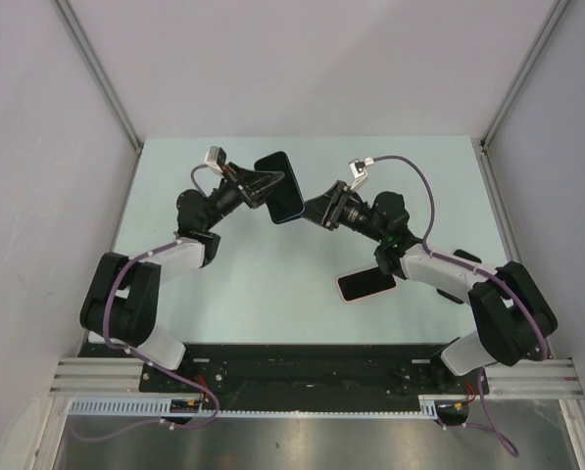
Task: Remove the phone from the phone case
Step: Remove the phone case from the phone.
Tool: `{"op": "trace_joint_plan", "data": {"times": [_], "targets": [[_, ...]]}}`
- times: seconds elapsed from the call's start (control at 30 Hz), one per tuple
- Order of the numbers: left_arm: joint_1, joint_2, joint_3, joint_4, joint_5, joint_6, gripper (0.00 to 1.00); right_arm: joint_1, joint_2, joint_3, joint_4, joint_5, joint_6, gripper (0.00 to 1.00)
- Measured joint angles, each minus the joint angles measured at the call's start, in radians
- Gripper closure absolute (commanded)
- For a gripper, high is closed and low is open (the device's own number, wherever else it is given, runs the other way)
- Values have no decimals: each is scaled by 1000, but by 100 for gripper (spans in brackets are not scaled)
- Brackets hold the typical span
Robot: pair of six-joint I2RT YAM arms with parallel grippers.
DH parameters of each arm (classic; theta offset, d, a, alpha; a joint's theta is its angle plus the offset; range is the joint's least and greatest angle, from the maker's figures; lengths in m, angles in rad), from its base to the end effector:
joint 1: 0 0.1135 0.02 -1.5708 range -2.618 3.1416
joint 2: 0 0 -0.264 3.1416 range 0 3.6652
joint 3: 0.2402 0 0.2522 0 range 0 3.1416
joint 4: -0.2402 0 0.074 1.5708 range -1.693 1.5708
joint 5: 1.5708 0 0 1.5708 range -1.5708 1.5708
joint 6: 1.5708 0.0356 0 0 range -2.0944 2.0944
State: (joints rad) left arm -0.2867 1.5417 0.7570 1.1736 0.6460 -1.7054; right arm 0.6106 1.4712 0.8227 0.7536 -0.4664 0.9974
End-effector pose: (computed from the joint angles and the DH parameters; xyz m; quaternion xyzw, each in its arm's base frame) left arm 0.3036 -0.1118 0.2856 -0.1441 0.5726 -0.7571 0.2797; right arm 0.2615 0.2026 0.2872 -0.0435 0.6718 0.6280 0.3904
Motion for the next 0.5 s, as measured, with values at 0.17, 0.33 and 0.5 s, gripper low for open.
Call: {"op": "trace_joint_plan", "data": {"times": [0.17, 0.33, 0.5], "targets": [[-39, 48, 0, 24, -26, -33, 100, -16, 37, -17, 61, -67, 93, 61], [-66, 92, 0, 44, -31, -55, 100, -31, 43, -63, 154, -105, 186, 88], [-76, 148, 0, 51, -27, -85, 100, -44, 76, -107, 228, -114, 249, 100]]}}
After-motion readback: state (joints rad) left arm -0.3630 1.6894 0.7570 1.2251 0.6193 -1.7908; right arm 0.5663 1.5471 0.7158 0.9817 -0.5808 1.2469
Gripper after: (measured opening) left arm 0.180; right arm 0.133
